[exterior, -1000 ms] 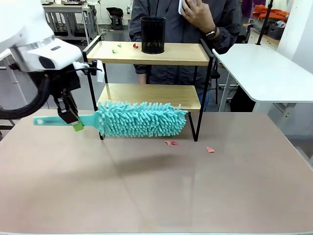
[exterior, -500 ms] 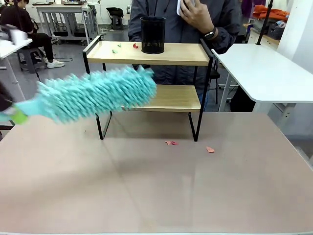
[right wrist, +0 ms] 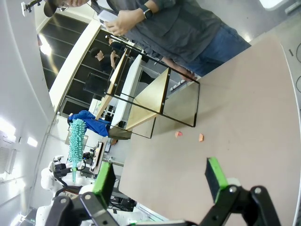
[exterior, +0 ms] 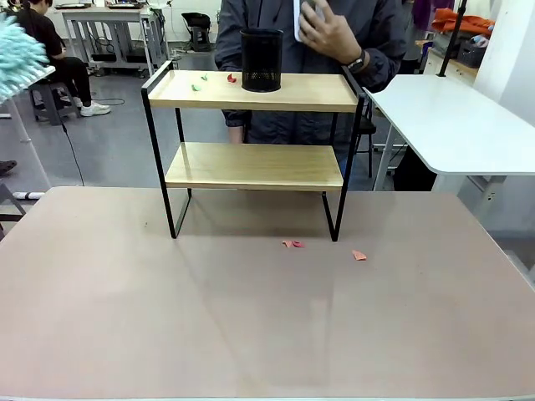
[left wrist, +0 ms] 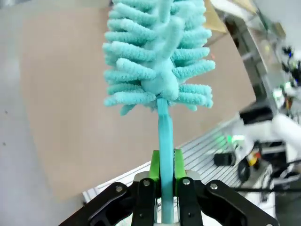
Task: Clean the shelf.
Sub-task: Clean the specific tier of the Shelf with the Duster once objects are removed.
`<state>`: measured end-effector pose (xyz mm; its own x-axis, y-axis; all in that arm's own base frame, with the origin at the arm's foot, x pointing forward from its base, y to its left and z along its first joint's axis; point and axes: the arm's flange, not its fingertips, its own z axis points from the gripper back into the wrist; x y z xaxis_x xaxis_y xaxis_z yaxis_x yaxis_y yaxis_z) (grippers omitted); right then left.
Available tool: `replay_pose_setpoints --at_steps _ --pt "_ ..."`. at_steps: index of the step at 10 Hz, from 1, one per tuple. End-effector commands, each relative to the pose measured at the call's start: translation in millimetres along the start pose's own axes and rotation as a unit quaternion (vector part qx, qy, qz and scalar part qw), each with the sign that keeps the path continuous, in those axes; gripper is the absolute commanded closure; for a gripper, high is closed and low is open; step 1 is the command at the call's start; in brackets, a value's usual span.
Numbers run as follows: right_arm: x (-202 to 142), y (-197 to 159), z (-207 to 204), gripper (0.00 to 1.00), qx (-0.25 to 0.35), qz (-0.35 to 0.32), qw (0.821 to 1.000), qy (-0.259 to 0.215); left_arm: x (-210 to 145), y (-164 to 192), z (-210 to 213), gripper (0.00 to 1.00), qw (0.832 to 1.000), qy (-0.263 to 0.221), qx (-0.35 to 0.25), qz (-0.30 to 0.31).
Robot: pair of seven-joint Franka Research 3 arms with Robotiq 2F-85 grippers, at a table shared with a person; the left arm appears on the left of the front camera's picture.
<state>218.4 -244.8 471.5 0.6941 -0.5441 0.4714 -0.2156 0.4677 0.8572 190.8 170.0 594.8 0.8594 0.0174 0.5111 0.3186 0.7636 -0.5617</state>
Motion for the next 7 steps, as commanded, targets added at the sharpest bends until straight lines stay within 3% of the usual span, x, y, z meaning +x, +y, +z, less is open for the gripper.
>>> replay_pose_setpoints --at_steps 1,4,5,7 --pt "3.6 0.8 -1.1 0.00 0.010 0.014 1.000 -0.010 24.4 10.3 -36.4 0.88 0.993 -0.047 -0.023 0.109" --pt "3.6 0.8 -1.1 0.00 0.010 0.014 1.000 -0.010 76.8 48.7 -105.0 0.88 0.969 0.003 0.050 0.241" --pt "3.6 0.8 -1.1 0.00 0.010 0.014 1.000 -0.010 29.0 40.2 -50.0 0.88 0.986 -0.022 0.012 0.168" --pt "3.6 0.8 -1.1 0.00 0.010 0.014 1.000 -0.010 29.0 40.2 -50.0 0.88 0.986 -0.022 0.012 0.168"
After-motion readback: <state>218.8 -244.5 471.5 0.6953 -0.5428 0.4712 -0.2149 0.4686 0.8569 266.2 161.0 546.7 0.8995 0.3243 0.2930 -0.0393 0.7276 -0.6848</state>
